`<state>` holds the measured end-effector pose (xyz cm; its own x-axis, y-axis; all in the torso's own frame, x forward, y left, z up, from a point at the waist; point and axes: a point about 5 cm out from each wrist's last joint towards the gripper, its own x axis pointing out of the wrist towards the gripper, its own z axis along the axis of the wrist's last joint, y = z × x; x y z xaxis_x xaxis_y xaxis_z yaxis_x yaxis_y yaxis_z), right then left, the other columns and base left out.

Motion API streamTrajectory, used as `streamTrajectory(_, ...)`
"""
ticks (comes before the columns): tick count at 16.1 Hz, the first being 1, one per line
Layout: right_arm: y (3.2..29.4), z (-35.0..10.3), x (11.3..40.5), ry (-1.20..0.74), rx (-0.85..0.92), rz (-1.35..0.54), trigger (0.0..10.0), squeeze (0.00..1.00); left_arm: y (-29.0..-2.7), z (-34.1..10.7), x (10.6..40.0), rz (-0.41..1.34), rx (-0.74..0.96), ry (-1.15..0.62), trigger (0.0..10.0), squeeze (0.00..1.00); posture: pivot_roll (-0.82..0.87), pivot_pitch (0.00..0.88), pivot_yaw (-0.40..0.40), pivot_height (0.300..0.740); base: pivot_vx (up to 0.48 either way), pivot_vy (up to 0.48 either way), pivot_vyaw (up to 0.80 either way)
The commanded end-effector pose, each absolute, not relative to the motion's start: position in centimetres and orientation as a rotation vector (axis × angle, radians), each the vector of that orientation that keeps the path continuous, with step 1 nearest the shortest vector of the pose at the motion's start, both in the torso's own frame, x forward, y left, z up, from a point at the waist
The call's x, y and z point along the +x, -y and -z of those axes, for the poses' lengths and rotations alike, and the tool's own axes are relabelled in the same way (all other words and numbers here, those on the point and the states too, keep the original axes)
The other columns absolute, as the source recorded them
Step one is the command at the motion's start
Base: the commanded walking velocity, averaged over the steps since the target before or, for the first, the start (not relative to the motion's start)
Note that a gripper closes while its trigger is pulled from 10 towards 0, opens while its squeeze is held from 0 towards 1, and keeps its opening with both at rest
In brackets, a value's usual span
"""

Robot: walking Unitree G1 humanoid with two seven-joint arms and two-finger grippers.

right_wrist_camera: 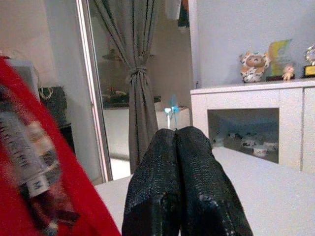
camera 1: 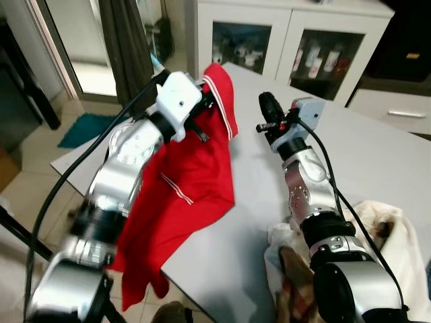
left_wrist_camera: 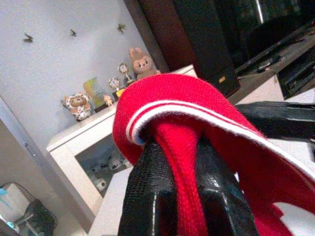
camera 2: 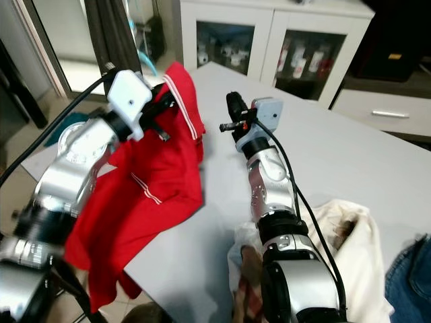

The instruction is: Hang hanger

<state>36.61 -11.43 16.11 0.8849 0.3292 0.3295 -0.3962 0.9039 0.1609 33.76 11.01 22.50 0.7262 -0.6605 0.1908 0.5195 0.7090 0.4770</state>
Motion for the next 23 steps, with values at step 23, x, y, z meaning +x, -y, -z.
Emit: streamTrajectory(23, 4.0, -15.3, 36.8, 0.093, -0.598, -0.979, 10.0, 0.00, -17.2, -10.4, 23.6, 0.699, 0.869, -0.348, 10.0, 0.00, 0.20, 0.005, -0.073, 0.740, 0.000, 0.000, 0.00)
